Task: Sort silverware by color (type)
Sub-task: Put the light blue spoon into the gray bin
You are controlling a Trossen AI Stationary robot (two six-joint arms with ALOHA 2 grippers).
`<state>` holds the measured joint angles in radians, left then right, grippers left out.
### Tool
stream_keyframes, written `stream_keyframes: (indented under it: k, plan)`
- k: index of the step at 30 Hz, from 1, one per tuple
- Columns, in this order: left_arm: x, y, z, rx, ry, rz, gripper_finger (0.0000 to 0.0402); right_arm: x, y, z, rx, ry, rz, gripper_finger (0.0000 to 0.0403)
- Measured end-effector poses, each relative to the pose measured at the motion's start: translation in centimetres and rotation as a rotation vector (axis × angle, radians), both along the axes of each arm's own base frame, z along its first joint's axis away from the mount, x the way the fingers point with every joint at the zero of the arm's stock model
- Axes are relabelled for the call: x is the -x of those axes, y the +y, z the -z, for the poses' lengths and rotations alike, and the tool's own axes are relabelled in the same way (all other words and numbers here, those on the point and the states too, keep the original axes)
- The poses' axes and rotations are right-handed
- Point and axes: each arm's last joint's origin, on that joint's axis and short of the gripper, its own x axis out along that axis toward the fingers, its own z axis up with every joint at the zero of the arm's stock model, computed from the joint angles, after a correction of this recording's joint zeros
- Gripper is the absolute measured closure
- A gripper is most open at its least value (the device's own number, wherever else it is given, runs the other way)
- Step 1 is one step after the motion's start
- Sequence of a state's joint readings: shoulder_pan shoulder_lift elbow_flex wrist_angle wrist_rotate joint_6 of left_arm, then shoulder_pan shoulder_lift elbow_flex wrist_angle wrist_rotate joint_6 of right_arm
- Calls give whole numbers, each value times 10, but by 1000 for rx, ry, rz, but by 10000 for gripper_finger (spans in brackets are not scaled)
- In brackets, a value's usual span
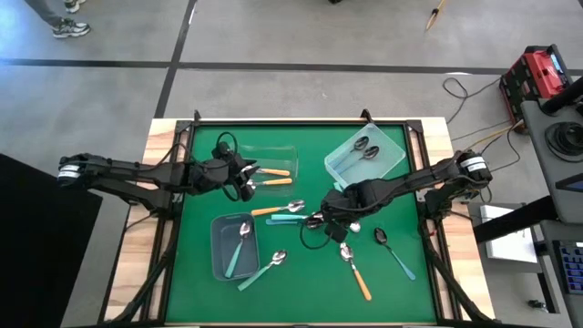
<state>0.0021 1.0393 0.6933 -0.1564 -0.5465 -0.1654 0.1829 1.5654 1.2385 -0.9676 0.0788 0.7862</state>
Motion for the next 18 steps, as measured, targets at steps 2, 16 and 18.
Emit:
stream_keyframes:
  k: [2,16,18]
  plan:
    - [0,0,0,0,0,0,329,3,-1,5,-2,17,28,336]
    - [0,0,0,-2,0,-4,329,26,-5,44,4,145,211,257]
    - [0,0,0,-2,0,-4,329,29,-6,51,8,149,233,253]
